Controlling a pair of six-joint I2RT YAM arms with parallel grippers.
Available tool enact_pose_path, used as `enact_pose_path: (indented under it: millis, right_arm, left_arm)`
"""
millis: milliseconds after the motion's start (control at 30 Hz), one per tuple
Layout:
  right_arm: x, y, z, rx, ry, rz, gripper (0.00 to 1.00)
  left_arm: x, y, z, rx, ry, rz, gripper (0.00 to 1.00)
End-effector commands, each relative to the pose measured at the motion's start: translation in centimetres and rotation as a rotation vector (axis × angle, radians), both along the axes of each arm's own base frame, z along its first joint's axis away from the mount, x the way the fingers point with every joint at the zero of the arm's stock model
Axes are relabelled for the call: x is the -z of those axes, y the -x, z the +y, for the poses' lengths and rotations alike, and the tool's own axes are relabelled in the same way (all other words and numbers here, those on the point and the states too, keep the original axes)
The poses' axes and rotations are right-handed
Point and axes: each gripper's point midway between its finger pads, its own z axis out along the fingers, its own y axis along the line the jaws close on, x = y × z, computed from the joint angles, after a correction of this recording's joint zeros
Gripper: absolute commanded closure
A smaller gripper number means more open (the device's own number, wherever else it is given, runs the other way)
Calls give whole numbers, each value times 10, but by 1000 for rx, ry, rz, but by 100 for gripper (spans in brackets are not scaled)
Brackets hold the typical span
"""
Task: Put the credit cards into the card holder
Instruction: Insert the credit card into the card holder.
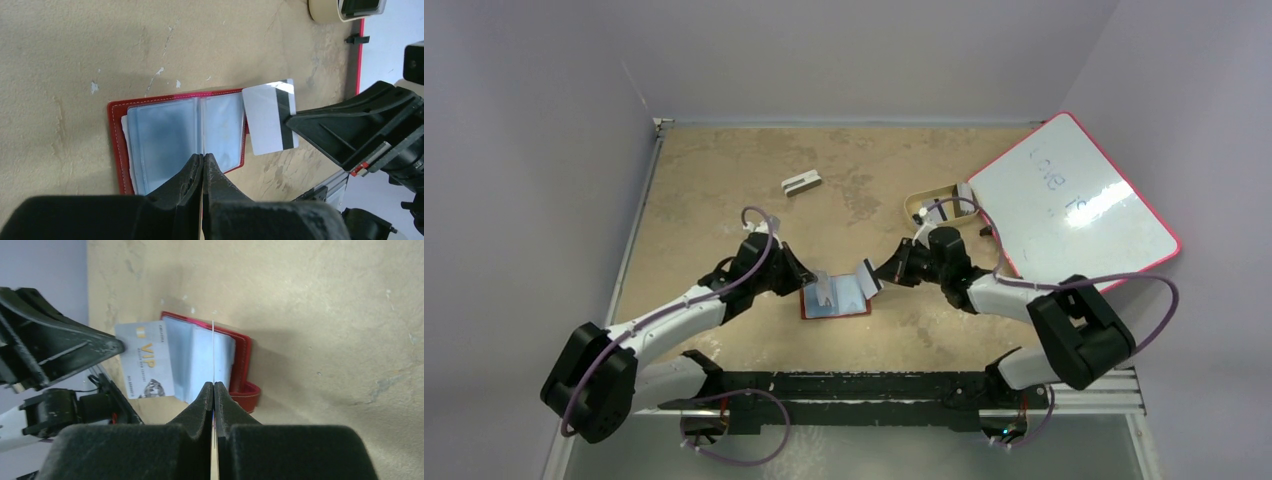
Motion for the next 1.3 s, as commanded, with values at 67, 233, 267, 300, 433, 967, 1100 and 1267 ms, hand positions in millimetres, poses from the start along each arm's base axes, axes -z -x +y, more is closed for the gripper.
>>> enact_pose_path:
  millis: [67, 233, 267, 300, 433, 967, 1100, 1267]
  right_arm:
    - [9, -8, 6, -27, 36, -26, 100]
    - [22, -6, 3, -29, 70, -6, 100]
    - [24, -6, 2, -26, 79, -4, 100]
    - [25, -6, 1, -26, 86, -3, 100]
    - [28, -4, -3, -22, 103, -1, 100]
    - [26, -5, -6, -11, 122, -8, 100]
    - [26, -5, -7, -10, 125, -8, 100]
    - [25, -6, -6, -10, 122, -11, 100]
  left_arm:
    - [-6, -8, -19, 90, 68, -55, 100]
    - [9, -6, -19, 95, 49, -19, 100]
    - [14, -6, -17, 94, 39, -8, 100]
    - [18, -5, -16, 93, 31, -2, 100]
    - [28, -4, -13, 84, 9, 19, 100]
    - [52, -4, 5, 30, -102, 85, 100]
    - [53, -5, 8, 22, -122, 90, 100]
    - [52, -5, 5, 23, -106, 87, 100]
